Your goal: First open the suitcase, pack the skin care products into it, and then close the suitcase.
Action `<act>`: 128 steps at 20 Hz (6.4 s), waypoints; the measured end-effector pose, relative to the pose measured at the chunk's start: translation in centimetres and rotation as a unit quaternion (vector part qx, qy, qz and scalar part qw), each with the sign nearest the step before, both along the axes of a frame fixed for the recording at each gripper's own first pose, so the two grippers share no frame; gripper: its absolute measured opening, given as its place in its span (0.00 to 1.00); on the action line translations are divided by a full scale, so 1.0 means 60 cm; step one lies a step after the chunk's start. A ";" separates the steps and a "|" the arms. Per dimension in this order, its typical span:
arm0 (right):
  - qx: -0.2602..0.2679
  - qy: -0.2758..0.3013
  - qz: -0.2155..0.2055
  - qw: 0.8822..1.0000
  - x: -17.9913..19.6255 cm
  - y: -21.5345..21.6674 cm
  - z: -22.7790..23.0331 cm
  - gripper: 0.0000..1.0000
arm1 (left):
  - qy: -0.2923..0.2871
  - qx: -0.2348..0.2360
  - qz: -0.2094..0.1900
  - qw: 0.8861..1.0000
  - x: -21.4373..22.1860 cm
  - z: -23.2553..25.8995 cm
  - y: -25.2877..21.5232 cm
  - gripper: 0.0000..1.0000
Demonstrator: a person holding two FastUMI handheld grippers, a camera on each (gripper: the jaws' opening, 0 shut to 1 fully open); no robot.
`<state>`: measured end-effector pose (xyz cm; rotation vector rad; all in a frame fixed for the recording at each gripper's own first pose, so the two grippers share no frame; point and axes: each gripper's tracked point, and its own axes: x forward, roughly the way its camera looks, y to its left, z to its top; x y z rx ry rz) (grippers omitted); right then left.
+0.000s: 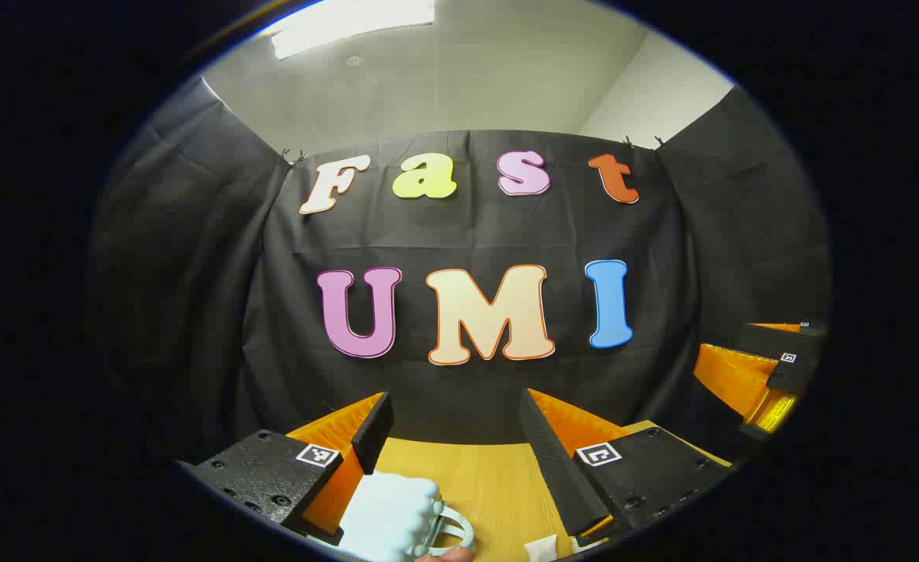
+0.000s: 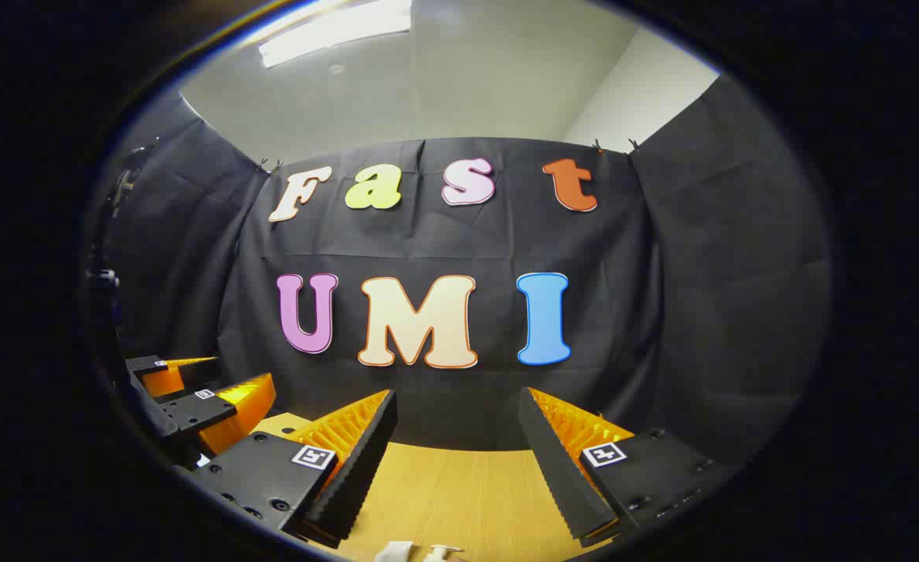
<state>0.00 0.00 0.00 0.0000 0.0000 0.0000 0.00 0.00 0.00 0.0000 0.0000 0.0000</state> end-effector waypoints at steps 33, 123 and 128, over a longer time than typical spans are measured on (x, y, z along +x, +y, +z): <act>0.001 0.094 -0.025 0.995 -0.047 -0.048 -0.092 0.99 | 0.363 -0.002 -0.052 0.930 -0.016 -0.436 -0.042 0.97; -0.025 0.159 0.037 0.986 -0.001 0.293 -0.201 0.99 | 0.480 0.037 0.155 0.863 0.062 -0.513 0.859 0.00; -0.054 0.173 0.034 0.983 -0.013 0.294 -0.208 1.00 | 0.524 0.027 0.171 0.834 0.038 -0.621 0.890 0.00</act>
